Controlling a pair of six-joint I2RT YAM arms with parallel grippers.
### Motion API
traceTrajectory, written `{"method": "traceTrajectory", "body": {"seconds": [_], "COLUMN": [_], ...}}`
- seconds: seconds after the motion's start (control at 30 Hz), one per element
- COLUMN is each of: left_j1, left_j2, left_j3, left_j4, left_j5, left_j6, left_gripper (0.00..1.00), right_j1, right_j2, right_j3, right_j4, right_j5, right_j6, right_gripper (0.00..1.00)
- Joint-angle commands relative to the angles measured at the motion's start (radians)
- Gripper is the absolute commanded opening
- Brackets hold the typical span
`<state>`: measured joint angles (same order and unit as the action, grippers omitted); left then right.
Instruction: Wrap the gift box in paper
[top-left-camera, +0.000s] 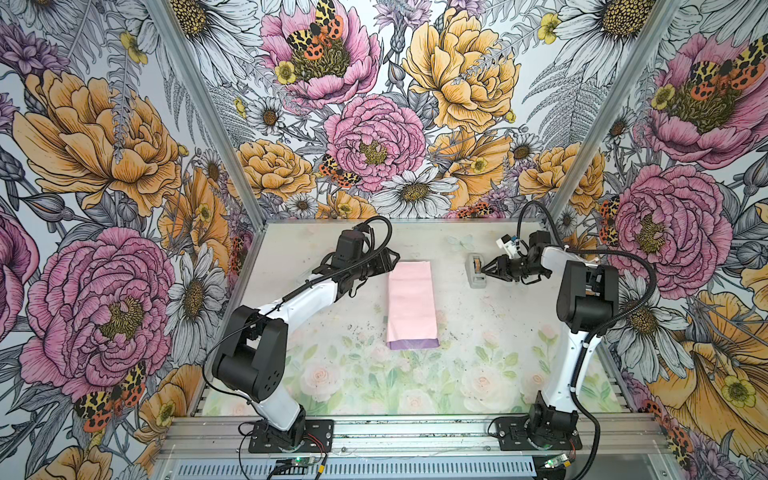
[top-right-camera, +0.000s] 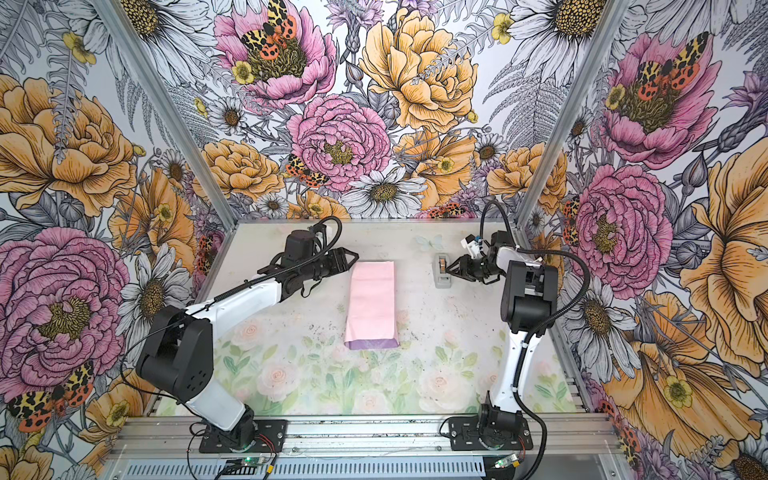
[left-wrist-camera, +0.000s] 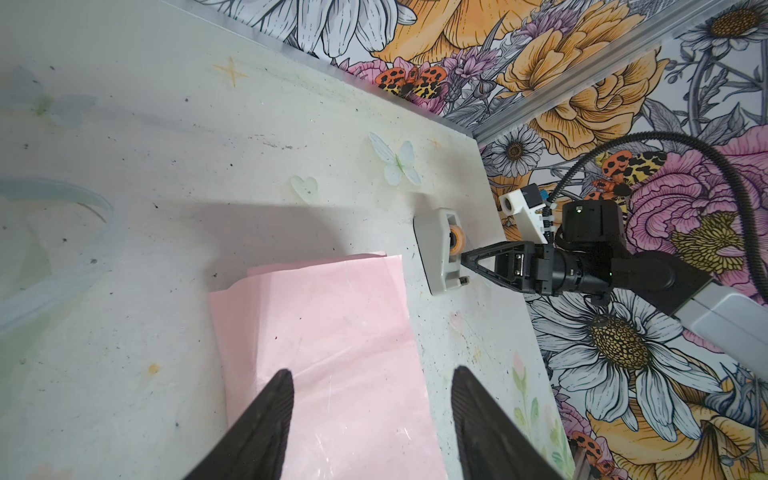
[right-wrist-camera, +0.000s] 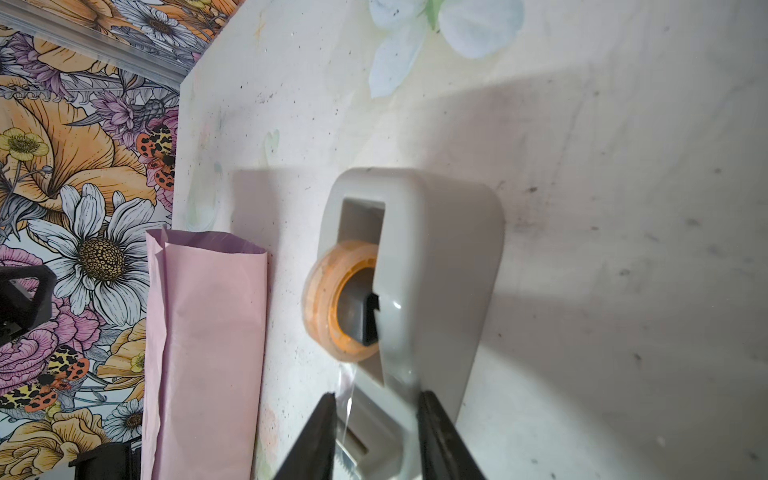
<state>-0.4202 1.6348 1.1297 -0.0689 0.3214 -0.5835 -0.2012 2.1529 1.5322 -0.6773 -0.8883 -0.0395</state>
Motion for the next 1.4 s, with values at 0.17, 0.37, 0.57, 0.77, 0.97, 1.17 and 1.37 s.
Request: {"method": "traceTrajectory", "body": {"seconds": [0.17,0.37,0.57,0.77,0.97,1.17,1.37], "left_j1": [-0.003,-0.008,-0.008,-0.009,-0.008,-0.009,-0.008], "left_j2": [0.001,-0.004,-0.009,-0.007,-0.006,-0.006,-0.007], "left_j3": [0.020,0.018,0.015,0.015,0.014,0.009,0.004], "left_j4": [0.029,0.028,0.026,0.031,0.035,0.040,0.050], "left_j5": [-0.025,-0.027,-0.033,-0.031,-0.030,-0.027,-0.024], "left_j6": [0.022,0.022,0.025,0.025,0.028,0.028,0.027], "left_gripper": [0.62,0.62,0.62,0.62,0.62,0.62,0.62], "right_j1": [0.018,0.029,0.036,0.044,0.048,0.040,0.037], "right_j2": [-0.078,-0.033,0.009,0.042,0.078,0.123,0.155], "right_j3": [0.006,0.013,0.024,0.047,0.079,0.128,0.158], "right_j4": [-0.013,-0.015,-0.036,-0.068,-0.117,-0.184,-0.223], "right_j5": [-0.044,-0.016,-0.001,-0.015,-0.011,-0.031,-0.085], "right_j6": [-0.010,-0.017,-0.034,-0.057,-0.078,-0.102,-0.120], "right_gripper": [0.36,0.37,0.37,0.35,0.34,0.30,0.26]}}
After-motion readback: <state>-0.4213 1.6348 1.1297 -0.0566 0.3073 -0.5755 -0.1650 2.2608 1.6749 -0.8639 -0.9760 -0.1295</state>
